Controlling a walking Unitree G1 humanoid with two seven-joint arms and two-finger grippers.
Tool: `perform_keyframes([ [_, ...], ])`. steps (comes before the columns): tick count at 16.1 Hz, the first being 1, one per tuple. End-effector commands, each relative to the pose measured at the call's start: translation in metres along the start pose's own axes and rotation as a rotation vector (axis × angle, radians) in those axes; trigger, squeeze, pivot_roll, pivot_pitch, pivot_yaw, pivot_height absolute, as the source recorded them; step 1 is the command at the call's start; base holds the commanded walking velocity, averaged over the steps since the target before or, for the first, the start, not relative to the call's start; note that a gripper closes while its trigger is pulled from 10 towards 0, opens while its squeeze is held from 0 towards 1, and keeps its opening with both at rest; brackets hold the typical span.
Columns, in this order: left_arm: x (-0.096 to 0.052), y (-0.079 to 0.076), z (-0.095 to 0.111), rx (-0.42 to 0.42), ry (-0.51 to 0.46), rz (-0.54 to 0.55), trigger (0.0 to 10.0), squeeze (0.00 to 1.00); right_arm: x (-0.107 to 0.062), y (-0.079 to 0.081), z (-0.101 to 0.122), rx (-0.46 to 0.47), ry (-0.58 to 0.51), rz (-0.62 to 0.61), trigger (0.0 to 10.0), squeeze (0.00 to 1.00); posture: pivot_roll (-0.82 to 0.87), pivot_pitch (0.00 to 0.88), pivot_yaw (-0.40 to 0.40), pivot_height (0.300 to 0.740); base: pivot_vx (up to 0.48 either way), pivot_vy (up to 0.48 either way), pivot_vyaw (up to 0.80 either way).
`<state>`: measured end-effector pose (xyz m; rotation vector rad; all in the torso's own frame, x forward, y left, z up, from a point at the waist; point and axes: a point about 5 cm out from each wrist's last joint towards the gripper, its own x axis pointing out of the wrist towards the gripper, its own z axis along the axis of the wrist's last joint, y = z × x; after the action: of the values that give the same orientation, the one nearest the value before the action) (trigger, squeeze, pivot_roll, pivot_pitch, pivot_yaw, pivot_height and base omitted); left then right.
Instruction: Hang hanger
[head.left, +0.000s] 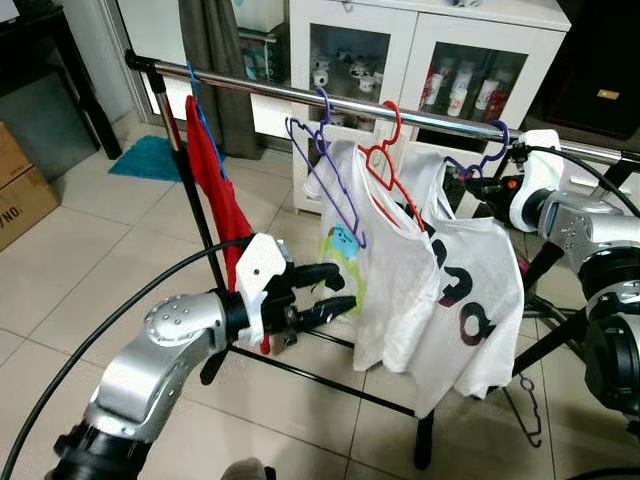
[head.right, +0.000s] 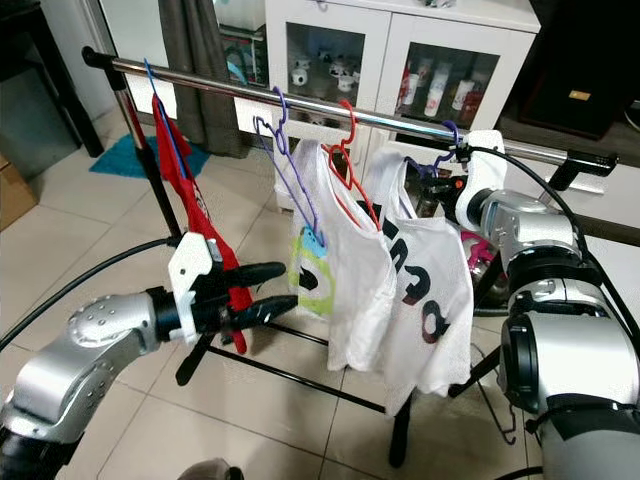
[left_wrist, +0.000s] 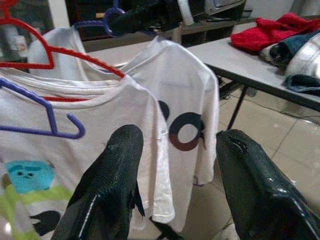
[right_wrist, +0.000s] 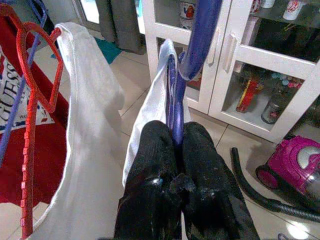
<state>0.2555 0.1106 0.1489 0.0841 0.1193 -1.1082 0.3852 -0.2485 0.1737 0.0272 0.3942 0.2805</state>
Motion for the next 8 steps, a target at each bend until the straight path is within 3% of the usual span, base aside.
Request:
perform_keyframes([
  [1,0.004,0.003,-0.001,0.021,0.025,0.025,10.0,0.00,-0.005,-0.005,0.013,-0.020,-0.057,-0.002,0.0,0.00,0.01,0.000,0.010,0.740,0.000,0.000,0.00],
  [2,0.008,0.014,0.000,0.048,0.047,0.114,10.0,0.00,-0.009,-0.007,0.020,-0.035,-0.105,-0.008,0.0,0.00,0.01,0.000,0.009,0.740,0.000,0.000,0.00],
  [5,0.011,0.022,0.001,0.058,0.026,0.156,10.0,0.00,-0.016,-0.010,0.029,-0.048,-0.180,-0.027,0.0,0.00,-0.01,0.000,0.032,0.740,0.000,0.000,0.00],
  [8,0.012,0.023,-0.001,0.060,0.024,0.174,10.0,0.00,-0.016,-0.004,0.018,-0.074,-0.161,-0.014,0.0,0.00,-0.02,0.000,0.027,0.740,0.000,0.000,0.00],
])
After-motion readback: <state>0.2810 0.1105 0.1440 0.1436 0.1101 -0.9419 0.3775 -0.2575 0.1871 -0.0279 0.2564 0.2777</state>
